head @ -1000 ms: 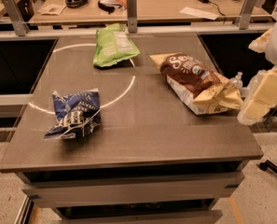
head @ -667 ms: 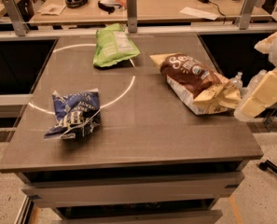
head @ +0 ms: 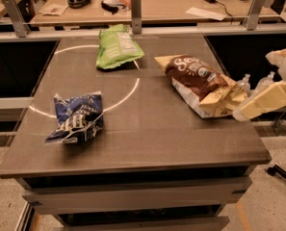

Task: Move brown chip bag near green rice chip bag

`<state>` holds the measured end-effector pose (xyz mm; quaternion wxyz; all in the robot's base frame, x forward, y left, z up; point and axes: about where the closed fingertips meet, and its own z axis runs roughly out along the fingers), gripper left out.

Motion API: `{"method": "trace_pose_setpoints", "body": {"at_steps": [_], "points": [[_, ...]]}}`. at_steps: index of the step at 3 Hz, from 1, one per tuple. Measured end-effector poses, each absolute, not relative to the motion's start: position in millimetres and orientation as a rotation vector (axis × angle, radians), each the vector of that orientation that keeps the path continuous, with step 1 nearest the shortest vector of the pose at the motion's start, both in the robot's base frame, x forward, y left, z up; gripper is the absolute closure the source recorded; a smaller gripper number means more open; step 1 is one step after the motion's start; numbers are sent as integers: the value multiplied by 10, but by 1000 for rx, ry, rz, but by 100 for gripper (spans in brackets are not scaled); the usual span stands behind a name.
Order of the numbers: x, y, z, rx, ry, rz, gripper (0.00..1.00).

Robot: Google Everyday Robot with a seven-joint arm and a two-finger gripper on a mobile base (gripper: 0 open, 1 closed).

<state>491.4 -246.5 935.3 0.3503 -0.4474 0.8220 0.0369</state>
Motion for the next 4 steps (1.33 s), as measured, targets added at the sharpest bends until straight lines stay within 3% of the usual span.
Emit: {"method": "trace_pose_setpoints", "body": {"at_steps": [2,4], "points": [[5263,-2481,9030,-979,2067,233,0],[5284,-2422,8968,-975,2089,238,0]]}}
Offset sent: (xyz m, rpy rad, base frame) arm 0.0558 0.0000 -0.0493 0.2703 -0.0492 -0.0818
